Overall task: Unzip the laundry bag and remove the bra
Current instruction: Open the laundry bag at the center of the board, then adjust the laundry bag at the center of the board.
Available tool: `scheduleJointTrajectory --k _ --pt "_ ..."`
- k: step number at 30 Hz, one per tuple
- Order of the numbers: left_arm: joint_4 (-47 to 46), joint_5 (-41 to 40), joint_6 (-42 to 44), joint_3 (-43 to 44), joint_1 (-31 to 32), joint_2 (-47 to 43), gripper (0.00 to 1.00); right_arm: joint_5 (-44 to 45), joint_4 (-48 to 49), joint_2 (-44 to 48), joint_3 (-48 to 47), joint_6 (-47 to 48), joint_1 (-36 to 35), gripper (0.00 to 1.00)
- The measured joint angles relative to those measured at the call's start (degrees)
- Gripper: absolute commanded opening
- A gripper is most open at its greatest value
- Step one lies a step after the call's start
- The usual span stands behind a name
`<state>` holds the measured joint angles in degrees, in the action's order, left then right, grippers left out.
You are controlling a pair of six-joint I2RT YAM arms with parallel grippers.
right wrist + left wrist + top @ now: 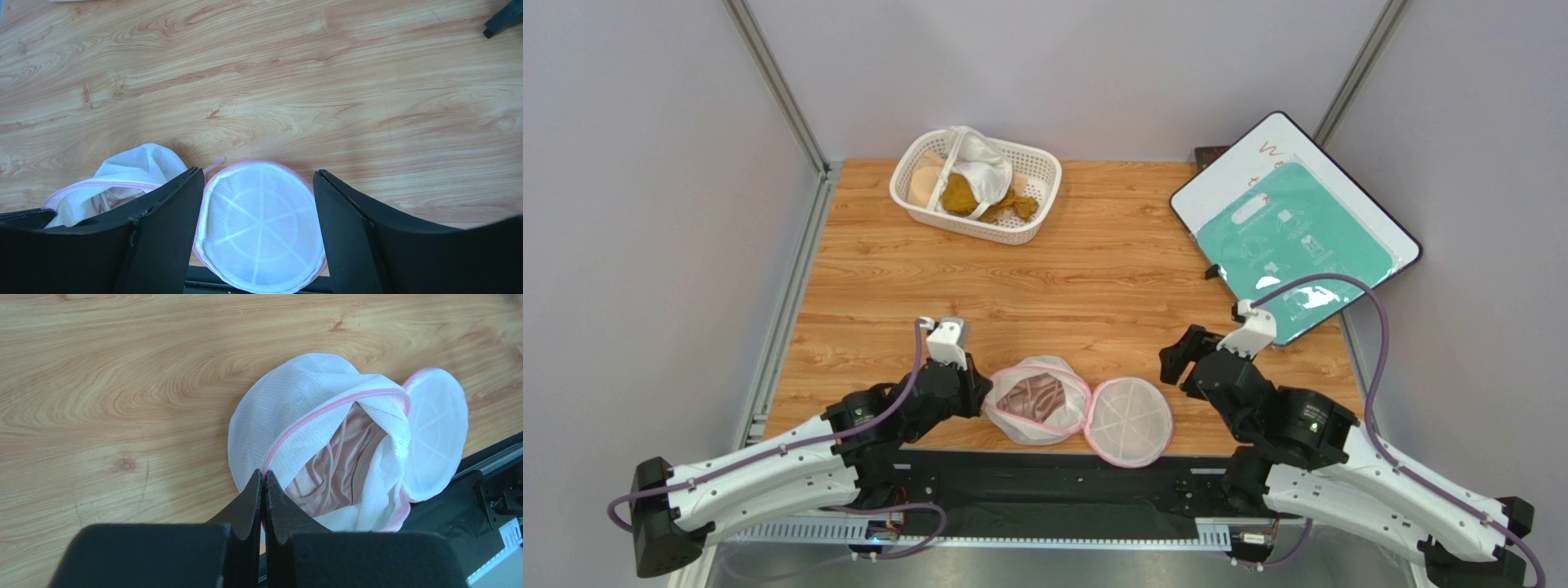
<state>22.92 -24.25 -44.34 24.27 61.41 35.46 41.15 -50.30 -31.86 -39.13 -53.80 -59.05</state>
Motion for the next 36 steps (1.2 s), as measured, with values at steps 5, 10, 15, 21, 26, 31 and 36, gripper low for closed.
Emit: scheduleJointTrajectory --k 5,10,15,21,26,31,36 --pt "0.0 0.3 0.3 0.0 0.0 0.2 0.0 -0.9 -0.8 -0.5 -3.1 3.2 0.0 0.7" --pt "0.0 0.8 0.8 0.0 0.0 0.2 0.0 -8.8 6.3 -6.0 -2.8 7.1 -0.3 0.69" --pt "0.0 1.2 1.7 0.0 0.0 0.2 0.0 -17.2 16.8 -12.3 3.1 7.7 -3.1 0.69" --pt "0.6 1.3 3.4 1.5 0.0 2.2 0.12 -23.1 25.0 -16.0 8.3 6.2 -5.6 0.7" --pt "2.5 1.7 5.7 3.2 0.0 3.0 0.7 -24.9 29.2 -18.3 10.3 4.3 -6.1 0.7" --pt "6.1 1.2 7.6 8.8 0.0 3.8 0.72 -25.6 32.3 -18.3 12.8 3.0 -6.2 0.7" --pt "7.3 1.0 10.3 17.1 0.5 7.9 0.71 -26.1 33.5 -18.3 14.6 1.9 -6.2 0.7"
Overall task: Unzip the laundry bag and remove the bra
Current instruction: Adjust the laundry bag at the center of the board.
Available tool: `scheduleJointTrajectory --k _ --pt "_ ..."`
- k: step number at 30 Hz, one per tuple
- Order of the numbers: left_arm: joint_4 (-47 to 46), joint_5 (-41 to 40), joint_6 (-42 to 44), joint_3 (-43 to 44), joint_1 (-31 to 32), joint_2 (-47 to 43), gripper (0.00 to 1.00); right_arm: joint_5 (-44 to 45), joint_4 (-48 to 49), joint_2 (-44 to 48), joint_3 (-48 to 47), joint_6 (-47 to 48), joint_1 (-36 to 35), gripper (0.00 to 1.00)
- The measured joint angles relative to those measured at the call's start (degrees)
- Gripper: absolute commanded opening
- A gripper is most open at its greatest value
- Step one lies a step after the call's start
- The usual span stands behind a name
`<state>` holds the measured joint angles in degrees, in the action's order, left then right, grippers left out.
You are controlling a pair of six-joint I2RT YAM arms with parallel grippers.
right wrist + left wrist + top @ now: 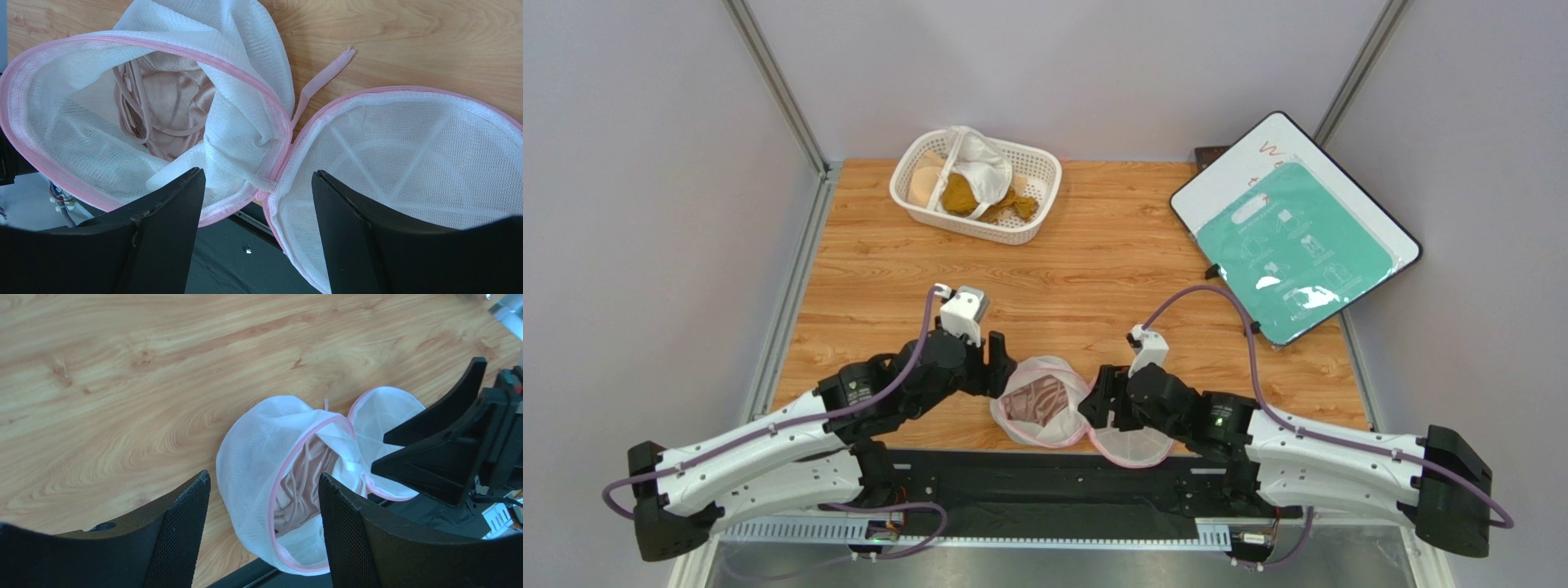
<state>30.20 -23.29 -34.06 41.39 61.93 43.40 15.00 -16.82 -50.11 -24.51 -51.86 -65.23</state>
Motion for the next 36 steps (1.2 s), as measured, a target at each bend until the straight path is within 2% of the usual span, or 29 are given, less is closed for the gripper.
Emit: scheduleJointTrajectory --k 3,7,18,24,36 --pt "0.2 -1.1 1.6 4.4 2.9 3.8 0.7 0.1 -0.1 0.7 0.6 -0.6 0.0 0.7" --pt "-0.6 -0.1 2.8 7.7 5.7 9.0 0.63 0.7 -0.7 2.6 0.9 -1.0 0.0 0.71" --pt "-3.2 7.0 2.4 7.8 9.7 19.8 0.51 2.1 -1.9 4.8 1.2 -1.6 0.0 0.71" --pt "-4.0 8.7 0.9 5.7 10.4 20.5 0.58 2.2 -2.6 4.8 1.3 -1.9 0.0 0.72" --pt "-1.7 2.7 -2.3 4.4 9.1 27.0 0.66 2.3 -3.0 5.3 1.3 -1.9 0.0 0.72"
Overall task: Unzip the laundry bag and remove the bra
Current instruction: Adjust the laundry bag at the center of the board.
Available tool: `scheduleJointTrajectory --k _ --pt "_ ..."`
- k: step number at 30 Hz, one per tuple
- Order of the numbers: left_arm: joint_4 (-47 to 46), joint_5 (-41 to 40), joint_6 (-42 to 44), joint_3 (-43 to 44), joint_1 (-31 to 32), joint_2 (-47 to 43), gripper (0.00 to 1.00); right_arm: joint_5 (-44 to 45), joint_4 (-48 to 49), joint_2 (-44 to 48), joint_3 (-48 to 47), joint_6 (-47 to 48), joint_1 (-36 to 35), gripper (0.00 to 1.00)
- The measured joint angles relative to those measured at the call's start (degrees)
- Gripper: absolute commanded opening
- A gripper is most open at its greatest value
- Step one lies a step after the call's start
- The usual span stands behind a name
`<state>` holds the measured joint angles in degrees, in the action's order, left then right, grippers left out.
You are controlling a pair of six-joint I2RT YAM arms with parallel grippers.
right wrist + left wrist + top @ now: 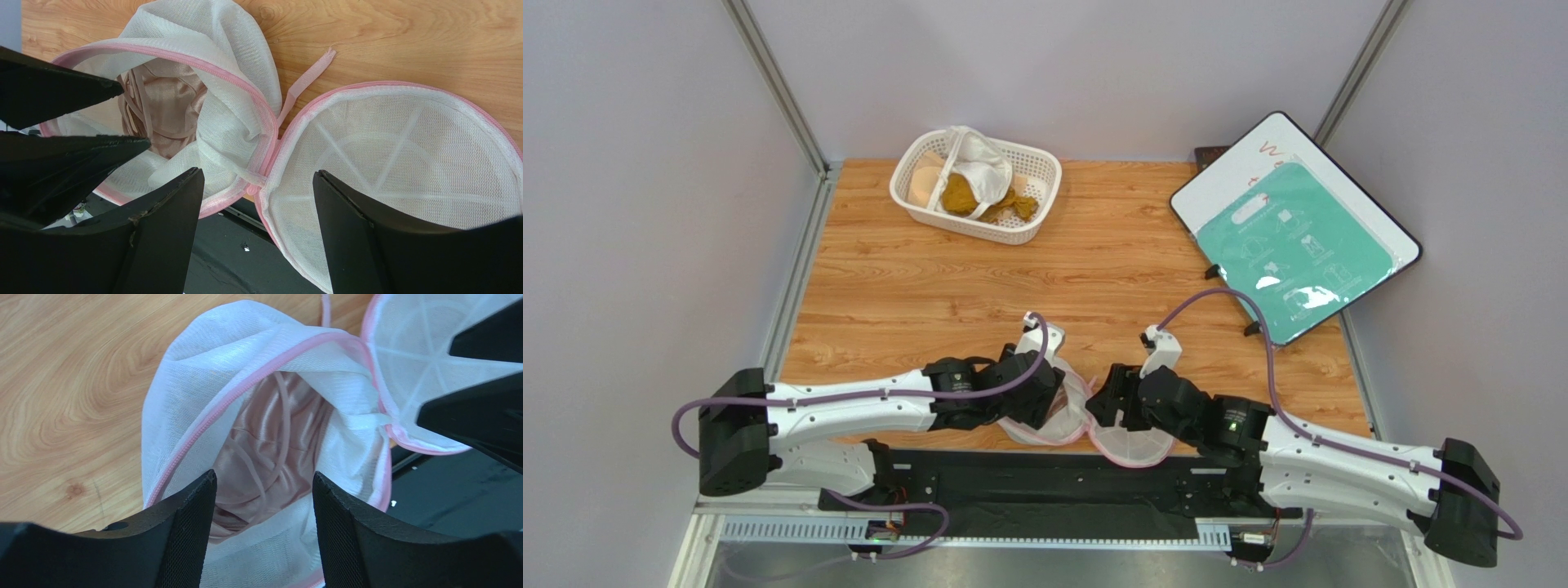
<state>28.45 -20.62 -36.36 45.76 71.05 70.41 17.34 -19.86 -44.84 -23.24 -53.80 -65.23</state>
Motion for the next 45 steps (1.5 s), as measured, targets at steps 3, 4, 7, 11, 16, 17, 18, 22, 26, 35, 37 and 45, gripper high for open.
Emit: scheduleJointTrajectory --k 3,4,7,11,16,17,18,22,26,35,37,45 --pt "-0.3 -1.2 -0.4 -0.5 -1.0 0.7 0.66 0.1 -0.3 0.7 0.0 0.0 0.0 0.72" --pt "-0.7 -1.4 -0.4 -0.7 -1.3 0.8 0.66 0.1 -0.5 0.8 0.0 0.0 0.0 0.72" --pt "-2.3 -1.9 -0.4 -1.7 -1.9 1.6 0.62 0.1 -0.6 1.0 0.1 0.0 0.0 0.72" --pt "-4.7 -2.0 -0.4 -3.0 -2.1 3.4 0.59 0.1 -0.7 1.1 0.8 0.0 0.0 0.72" --pt "-7.7 -1.9 -0.4 -4.3 -2.1 4.0 0.56 0.1 -1.0 1.1 1.1 0.0 0.0 0.72" --pt "-8.2 -1.9 -0.4 -4.3 -2.1 4.0 0.56 0.1 -0.9 1.1 1.1 0.0 0.0 0.72" --pt "-8.7 -2.0 -0.4 -4.3 -2.1 4.0 0.56 0.1 -0.9 1.1 1.1 0.0 0.0 0.72" --pt "-9.8 -2.2 -0.4 -4.2 -2.1 5.6 0.45 0.1 -0.9 1.1 1.1 0.0 0.0 0.72" --pt "-9.4 -3.0 -0.7 -4.2 -2.1 9.6 0.13 0.1 -1.0 1.2 1.1 0.0 0.0 0.72" --pt "-7.3 -3.4 -0.3 -2.3 -2.1 8.1 0.0 -0.6 -1.1 1.2 2.2 0.0 0.0 0.72" --pt "-7.3 -2.9 -0.3 -2.3 -2.1 5.1 0.0 -1.0 -1.1 1.0 2.4 0.0 0.0 0.72" --pt "-8.8 0.9 -0.4 -2.1 -2.1 -6.4 0.0 -3.7 -1.1 0.6 2.6 0.5 -0.9 0.72"
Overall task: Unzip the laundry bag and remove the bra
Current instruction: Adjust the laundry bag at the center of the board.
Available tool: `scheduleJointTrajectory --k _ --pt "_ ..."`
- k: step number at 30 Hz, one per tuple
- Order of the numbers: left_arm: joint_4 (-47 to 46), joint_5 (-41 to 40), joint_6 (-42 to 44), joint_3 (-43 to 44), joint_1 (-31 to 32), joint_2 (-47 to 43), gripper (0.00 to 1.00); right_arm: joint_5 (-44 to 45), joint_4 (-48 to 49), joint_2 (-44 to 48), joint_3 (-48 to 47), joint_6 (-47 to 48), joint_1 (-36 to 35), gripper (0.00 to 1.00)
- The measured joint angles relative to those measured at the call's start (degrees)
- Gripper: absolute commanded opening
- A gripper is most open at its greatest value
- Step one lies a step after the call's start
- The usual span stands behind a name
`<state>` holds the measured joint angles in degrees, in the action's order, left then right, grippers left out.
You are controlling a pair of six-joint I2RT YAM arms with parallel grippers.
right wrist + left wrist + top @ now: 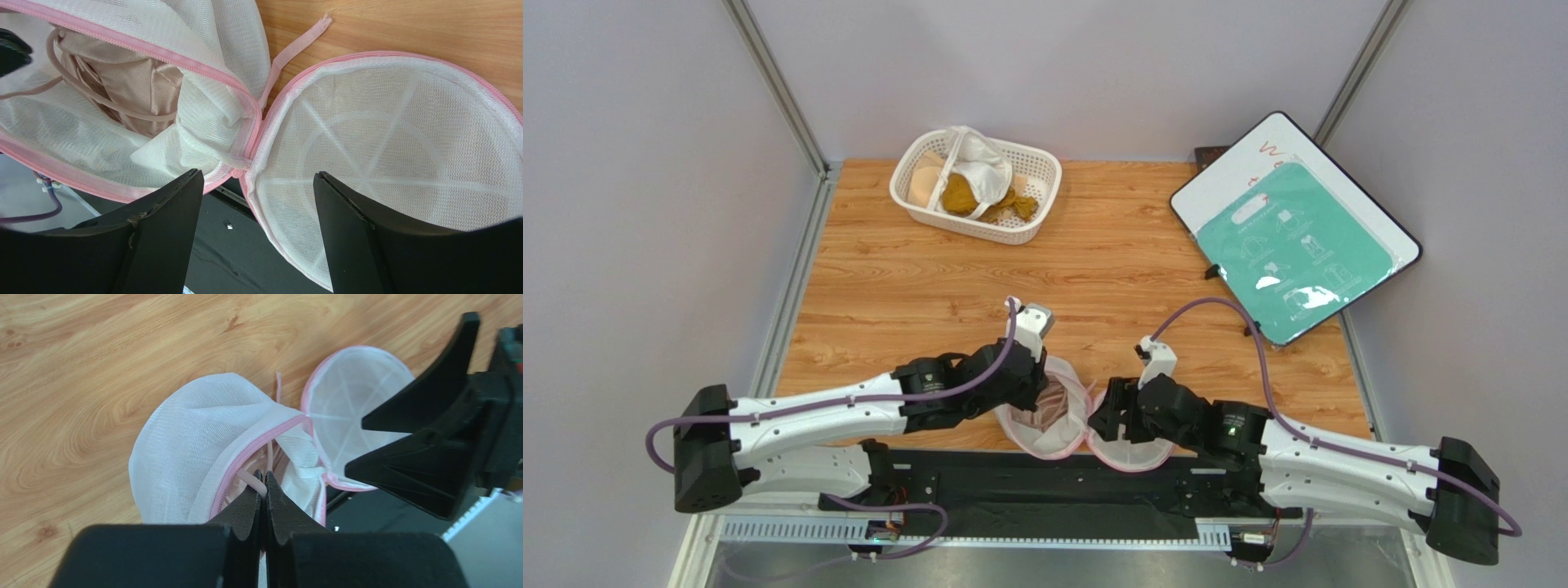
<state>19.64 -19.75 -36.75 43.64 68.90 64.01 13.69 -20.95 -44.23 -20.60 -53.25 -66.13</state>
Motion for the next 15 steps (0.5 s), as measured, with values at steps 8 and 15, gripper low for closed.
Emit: scheduleJointTrajectory --k 8,15 --pt "-0.8 5.3 0.0 0.9 0.0 -6.8 0.0 -0.8 -1.1 2.3 -1.6 2.0 -0.7 0.72" --pt "-2.7 11.1 0.1 3.2 -0.1 -8.0 0.0 -0.8 -1.5 2.0 -6.2 4.1 -2.5 0.72"
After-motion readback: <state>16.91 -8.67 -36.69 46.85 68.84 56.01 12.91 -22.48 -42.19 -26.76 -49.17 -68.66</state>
